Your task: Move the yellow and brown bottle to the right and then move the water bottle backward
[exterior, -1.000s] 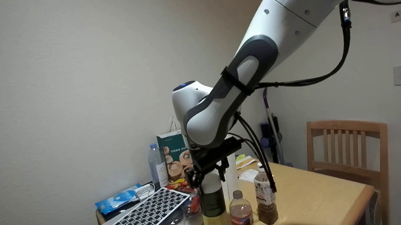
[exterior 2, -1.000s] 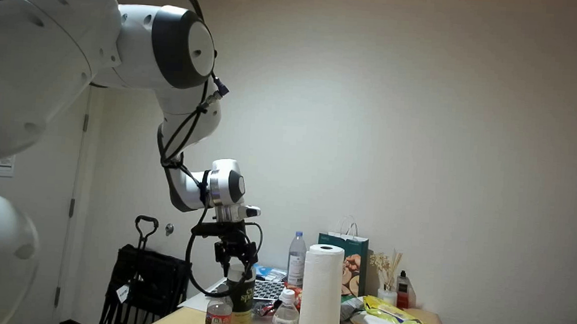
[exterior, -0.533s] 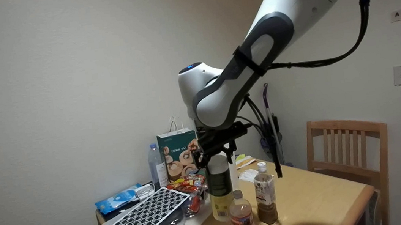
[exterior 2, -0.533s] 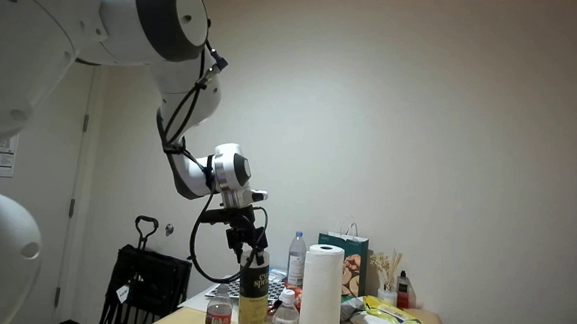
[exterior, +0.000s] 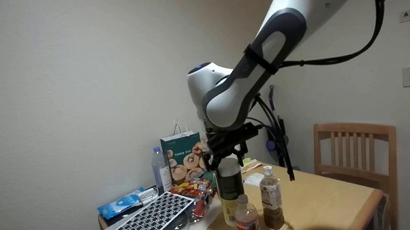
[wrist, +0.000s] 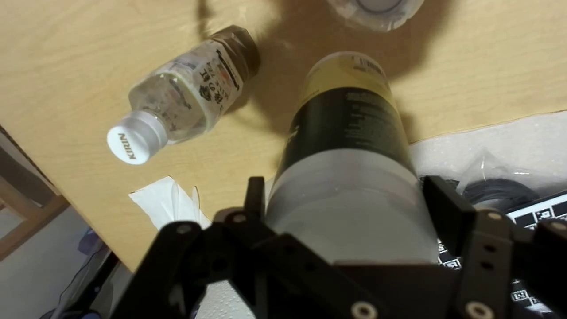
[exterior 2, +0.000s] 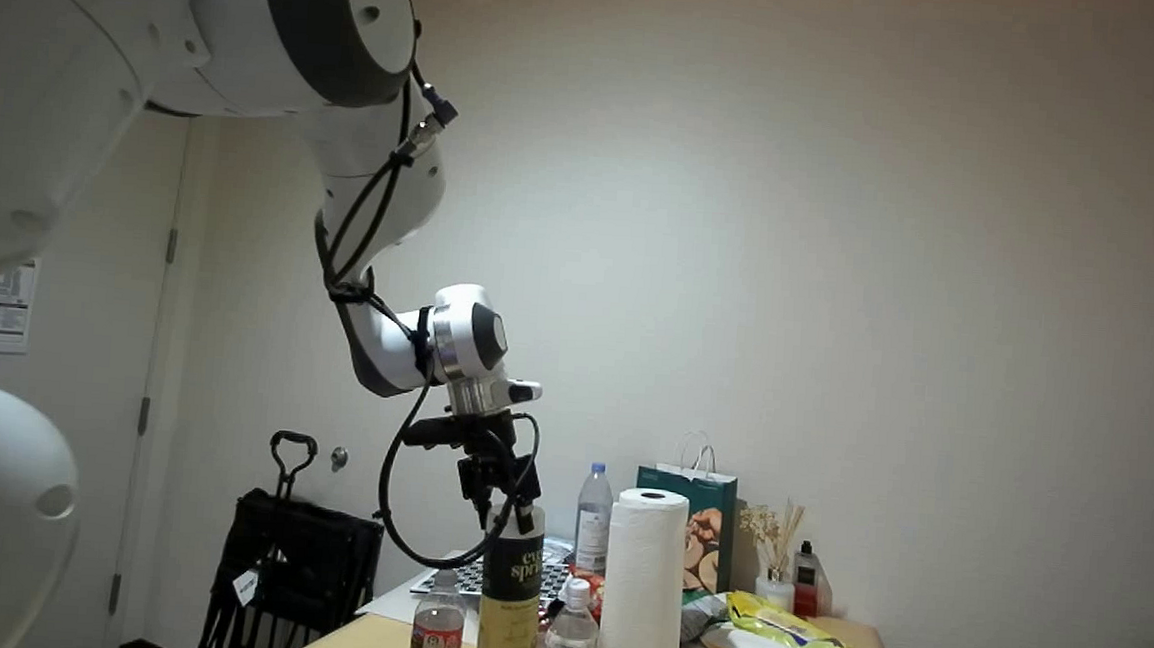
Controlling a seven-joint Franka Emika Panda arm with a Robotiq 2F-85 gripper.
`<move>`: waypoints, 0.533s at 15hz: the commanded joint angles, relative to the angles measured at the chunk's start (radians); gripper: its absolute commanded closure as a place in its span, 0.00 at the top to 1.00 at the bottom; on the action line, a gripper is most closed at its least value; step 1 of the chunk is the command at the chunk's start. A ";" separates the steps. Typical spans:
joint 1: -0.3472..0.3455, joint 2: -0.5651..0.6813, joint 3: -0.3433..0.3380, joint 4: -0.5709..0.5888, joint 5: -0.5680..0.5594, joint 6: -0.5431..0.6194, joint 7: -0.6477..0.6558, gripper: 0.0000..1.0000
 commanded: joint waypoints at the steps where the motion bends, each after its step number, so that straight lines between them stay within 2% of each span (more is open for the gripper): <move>1: -0.032 0.021 -0.005 0.060 -0.027 -0.005 0.028 0.62; 5: -0.029 0.017 -0.047 0.114 -0.123 -0.008 0.040 0.62; 8: -0.039 0.030 -0.059 0.158 -0.146 -0.038 0.041 0.62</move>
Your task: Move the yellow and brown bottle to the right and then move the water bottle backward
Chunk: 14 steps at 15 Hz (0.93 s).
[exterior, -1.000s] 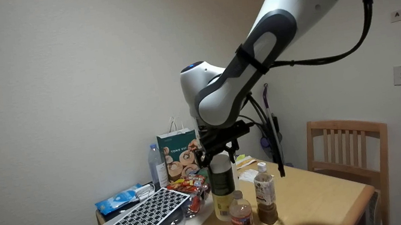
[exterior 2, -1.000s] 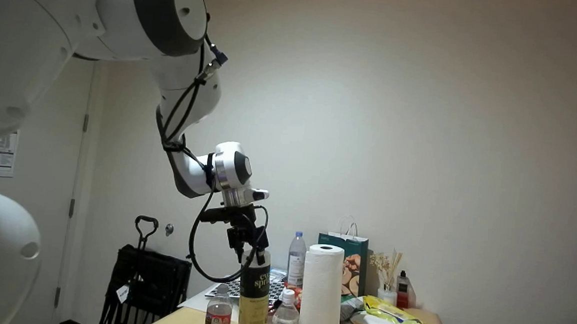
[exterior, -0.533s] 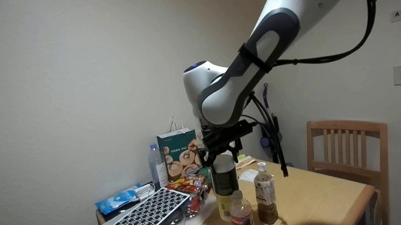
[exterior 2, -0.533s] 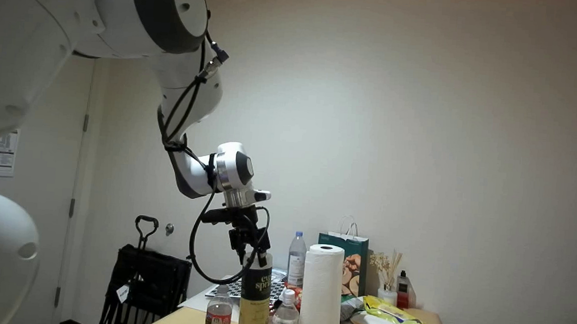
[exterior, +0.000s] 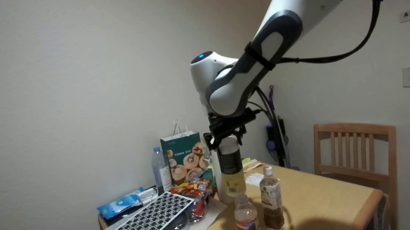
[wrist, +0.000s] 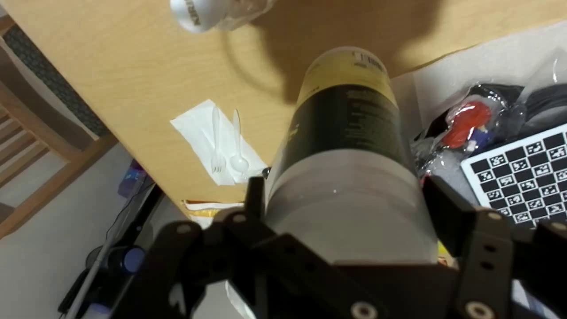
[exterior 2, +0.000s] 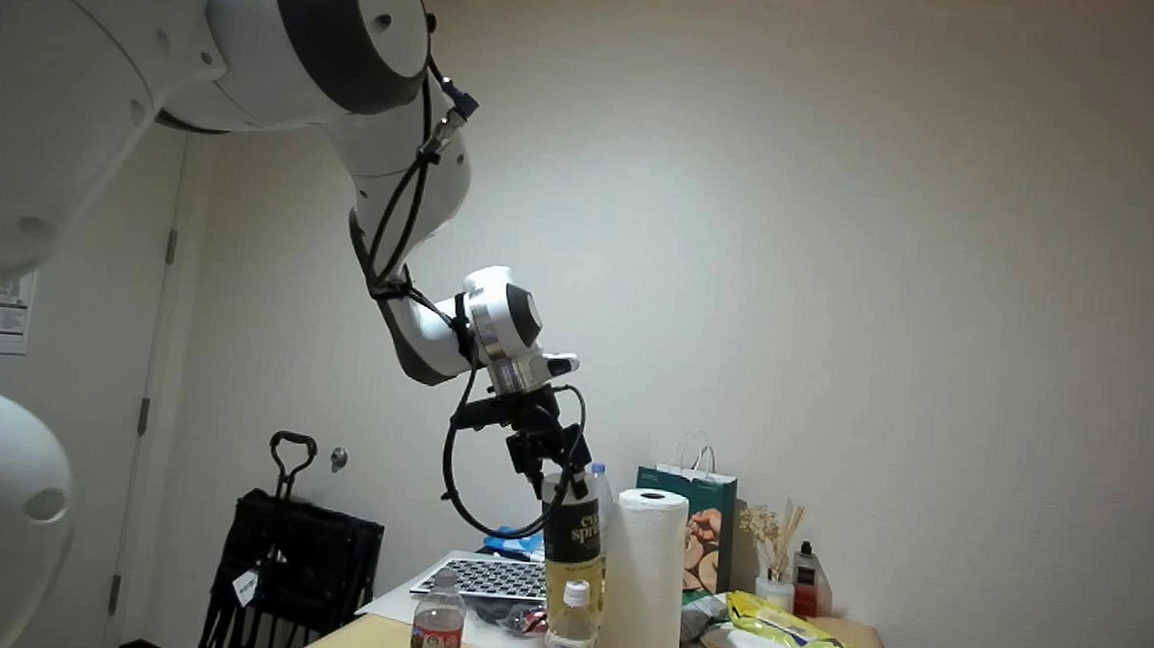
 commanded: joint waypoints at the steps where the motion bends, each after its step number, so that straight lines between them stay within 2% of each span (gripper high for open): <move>1: -0.020 0.005 -0.003 0.042 -0.042 -0.043 0.023 0.62; 6: -0.035 -0.007 -0.019 -0.008 -0.062 -0.082 0.047 0.62; 11: -0.048 -0.049 -0.041 -0.116 -0.102 -0.105 0.147 0.62; 12: -0.061 0.006 -0.017 -0.050 -0.078 -0.098 0.099 0.62; 13: -0.064 0.007 -0.018 -0.059 -0.079 -0.097 0.104 0.87; 14: -0.067 0.011 -0.015 -0.058 -0.078 -0.096 0.104 0.87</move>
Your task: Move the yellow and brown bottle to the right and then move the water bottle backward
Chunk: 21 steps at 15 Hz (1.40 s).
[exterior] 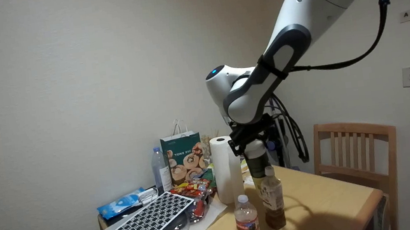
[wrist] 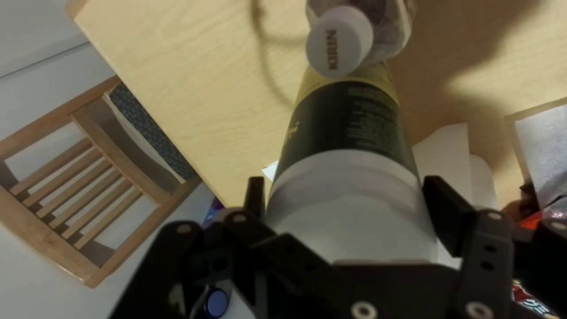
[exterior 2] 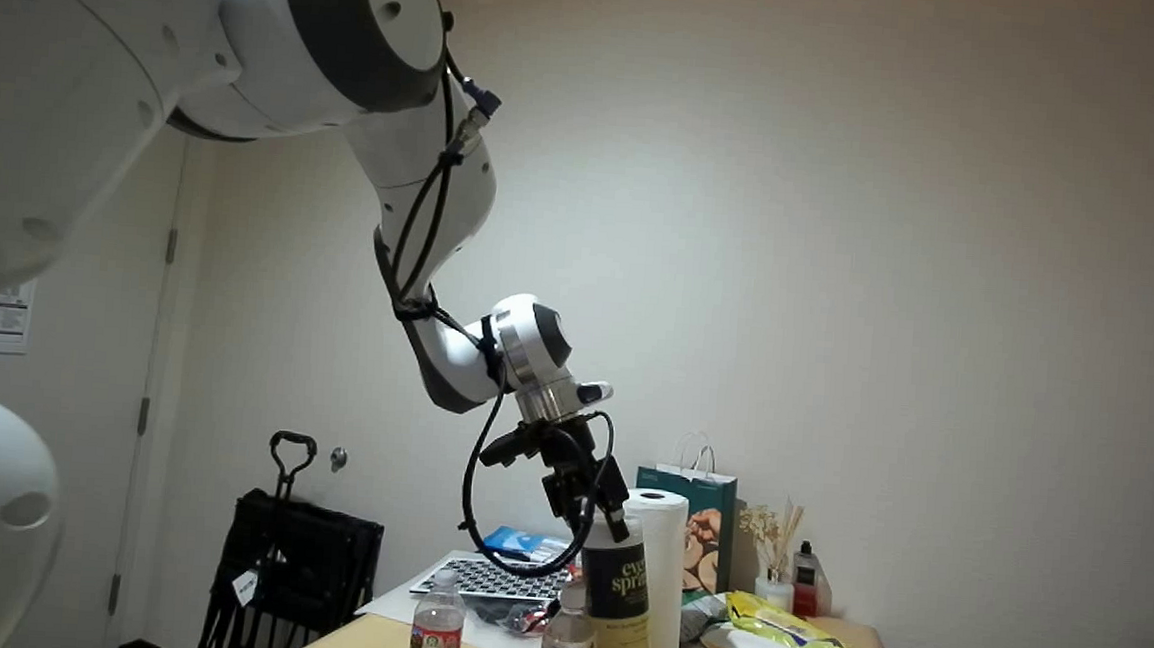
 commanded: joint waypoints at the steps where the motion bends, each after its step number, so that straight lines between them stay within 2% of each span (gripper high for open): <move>1: -0.021 0.001 0.027 0.005 -0.009 -0.006 0.004 0.87; 2: -0.020 0.001 0.030 0.006 -0.009 -0.006 0.004 0.62; 5: -0.033 0.003 0.014 -0.016 0.004 0.038 0.095 0.62; 10: -0.070 0.007 -0.025 -0.077 0.006 0.127 0.329 0.62; 14: -0.099 0.001 -0.048 -0.136 0.012 0.191 0.443 0.62; 18: -0.107 -0.006 -0.074 -0.190 0.010 0.194 0.557 0.62; 20: -0.122 -0.005 -0.057 -0.207 0.047 0.210 0.570 0.62; 21: -0.112 0.023 -0.065 -0.157 0.009 0.172 0.549 0.87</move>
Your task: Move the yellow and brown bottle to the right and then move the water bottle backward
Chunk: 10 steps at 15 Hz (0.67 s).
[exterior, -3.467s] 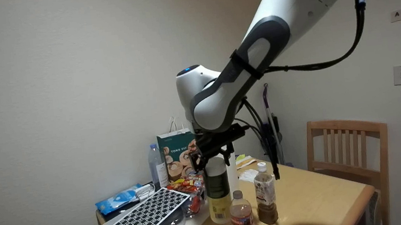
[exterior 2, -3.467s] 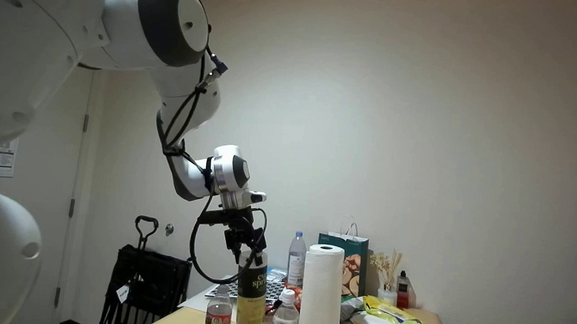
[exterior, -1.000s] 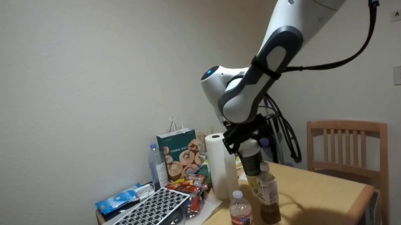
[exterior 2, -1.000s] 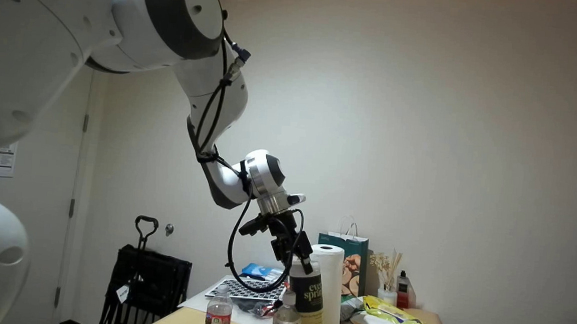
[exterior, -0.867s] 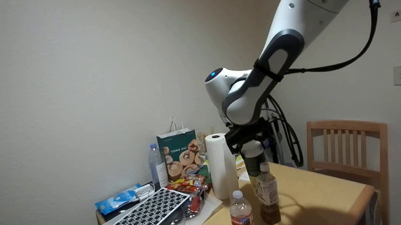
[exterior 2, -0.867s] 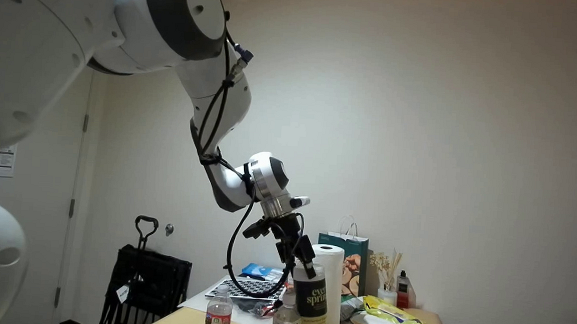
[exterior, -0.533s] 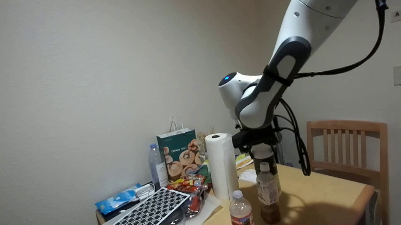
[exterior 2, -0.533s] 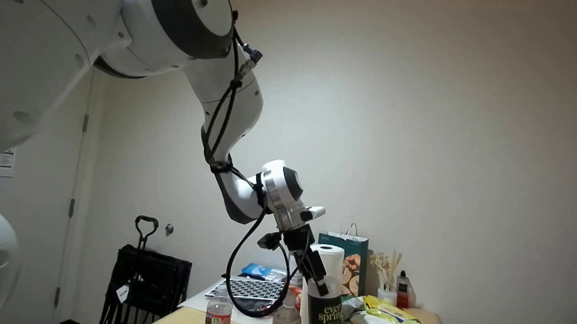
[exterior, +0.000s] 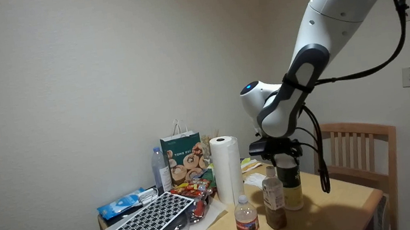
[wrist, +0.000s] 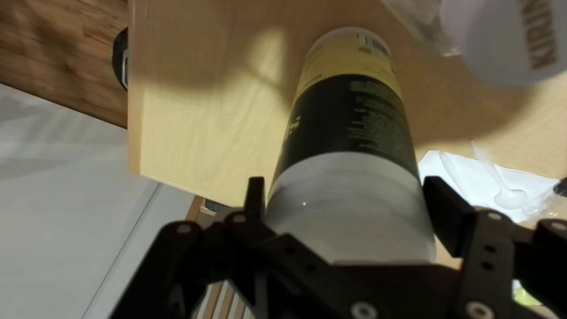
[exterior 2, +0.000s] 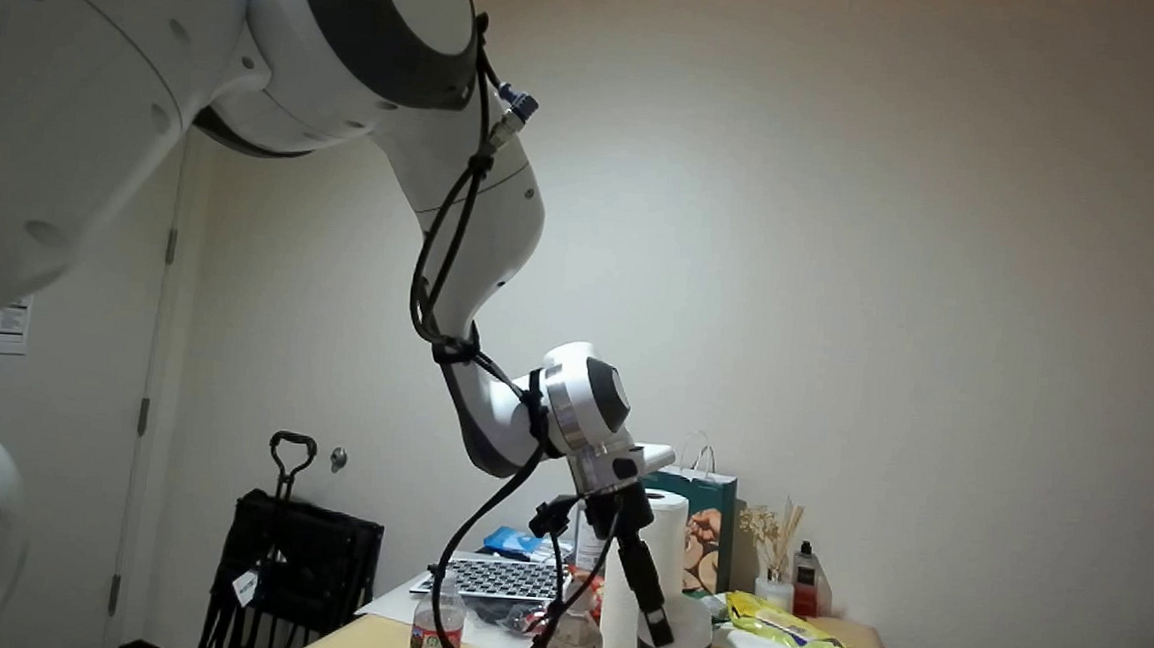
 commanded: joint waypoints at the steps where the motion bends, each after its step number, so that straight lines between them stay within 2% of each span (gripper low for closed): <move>1: -0.012 -0.003 0.010 0.000 0.005 -0.003 0.002 0.87; 3: -0.013 -0.004 0.010 -0.001 0.011 -0.003 0.003 0.87; 4: -0.016 -0.005 0.015 0.000 0.016 0.002 -0.010 0.62; 10: -0.018 -0.012 0.006 0.012 0.024 -0.135 0.017 0.62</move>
